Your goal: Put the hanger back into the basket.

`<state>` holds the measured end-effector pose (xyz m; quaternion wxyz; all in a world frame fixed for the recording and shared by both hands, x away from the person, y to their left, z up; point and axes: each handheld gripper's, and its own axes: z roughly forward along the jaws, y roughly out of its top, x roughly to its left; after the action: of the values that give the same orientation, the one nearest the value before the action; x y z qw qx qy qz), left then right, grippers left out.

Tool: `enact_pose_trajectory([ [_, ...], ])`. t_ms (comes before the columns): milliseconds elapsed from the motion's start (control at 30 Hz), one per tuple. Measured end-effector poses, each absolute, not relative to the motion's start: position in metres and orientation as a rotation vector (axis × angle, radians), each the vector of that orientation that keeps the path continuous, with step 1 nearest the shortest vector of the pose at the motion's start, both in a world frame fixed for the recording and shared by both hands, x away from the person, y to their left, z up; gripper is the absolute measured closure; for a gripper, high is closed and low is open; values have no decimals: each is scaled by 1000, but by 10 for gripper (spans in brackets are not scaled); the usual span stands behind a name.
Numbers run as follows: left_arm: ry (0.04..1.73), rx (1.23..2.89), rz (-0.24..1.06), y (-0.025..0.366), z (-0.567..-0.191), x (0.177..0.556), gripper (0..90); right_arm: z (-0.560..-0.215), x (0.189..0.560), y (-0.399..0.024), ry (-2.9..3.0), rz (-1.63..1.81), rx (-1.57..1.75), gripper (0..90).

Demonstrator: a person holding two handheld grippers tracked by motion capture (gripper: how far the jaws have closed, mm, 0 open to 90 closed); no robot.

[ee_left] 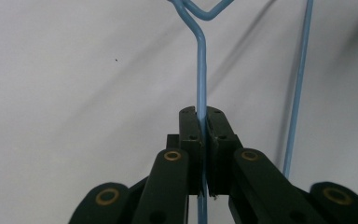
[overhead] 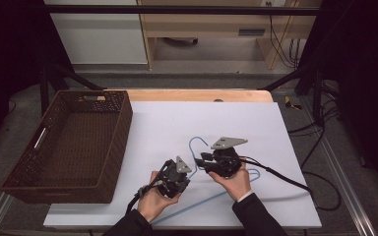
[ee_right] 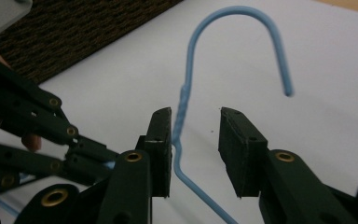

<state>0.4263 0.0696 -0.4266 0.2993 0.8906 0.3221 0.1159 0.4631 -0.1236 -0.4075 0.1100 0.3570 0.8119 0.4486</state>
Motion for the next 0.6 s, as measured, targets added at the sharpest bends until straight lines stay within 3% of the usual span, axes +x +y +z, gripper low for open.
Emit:
enact_pose_trajectory([
  [100, 852, 2358, 312, 70, -425, 425, 870, -405, 453, -149, 2355, 1345, 1017, 552],
  [200, 851, 2356, 310, 70, -425, 425, 870, -406, 450, -158, 2343, 1348, 1029, 523],
  [333, 842, 2351, 310, 71, -421, 423, 871, -405, 443, -180, 2299, 1384, 1014, 391],
  [600, 821, 2323, 325, 73, -413, 418, 872, -402, 427, -211, 2242, 1390, 972, 269],
])
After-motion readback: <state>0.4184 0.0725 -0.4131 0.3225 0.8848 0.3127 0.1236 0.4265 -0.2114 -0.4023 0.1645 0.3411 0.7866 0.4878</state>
